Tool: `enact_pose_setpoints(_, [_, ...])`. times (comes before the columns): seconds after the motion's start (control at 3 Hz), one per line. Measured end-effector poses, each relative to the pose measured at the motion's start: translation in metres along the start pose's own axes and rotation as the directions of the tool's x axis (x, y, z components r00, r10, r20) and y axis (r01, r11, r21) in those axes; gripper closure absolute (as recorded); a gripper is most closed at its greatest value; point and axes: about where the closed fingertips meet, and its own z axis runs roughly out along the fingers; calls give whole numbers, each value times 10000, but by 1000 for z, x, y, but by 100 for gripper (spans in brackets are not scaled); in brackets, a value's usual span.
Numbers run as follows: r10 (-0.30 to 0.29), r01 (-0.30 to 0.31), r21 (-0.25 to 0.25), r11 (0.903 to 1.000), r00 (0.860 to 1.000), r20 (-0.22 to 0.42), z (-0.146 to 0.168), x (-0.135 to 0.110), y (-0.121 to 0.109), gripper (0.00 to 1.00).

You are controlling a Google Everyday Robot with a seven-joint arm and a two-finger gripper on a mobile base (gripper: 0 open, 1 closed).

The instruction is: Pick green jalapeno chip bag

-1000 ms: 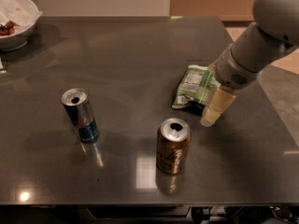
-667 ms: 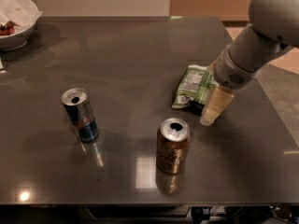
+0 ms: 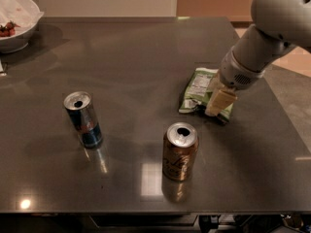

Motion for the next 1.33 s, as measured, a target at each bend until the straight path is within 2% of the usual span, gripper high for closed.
enact_pose_setpoints(0.67, [162, -163, -179, 9997, 9999, -19, -7, 0, -1, 89])
enact_pose_setpoints(1.0, [392, -386, -371, 9986, 9991, 177, -21, -1, -5, 100])
enact_pose_setpoints(1.33, [609, -577, -593, 9966, 9967, 529, -44, -1, -15, 100])
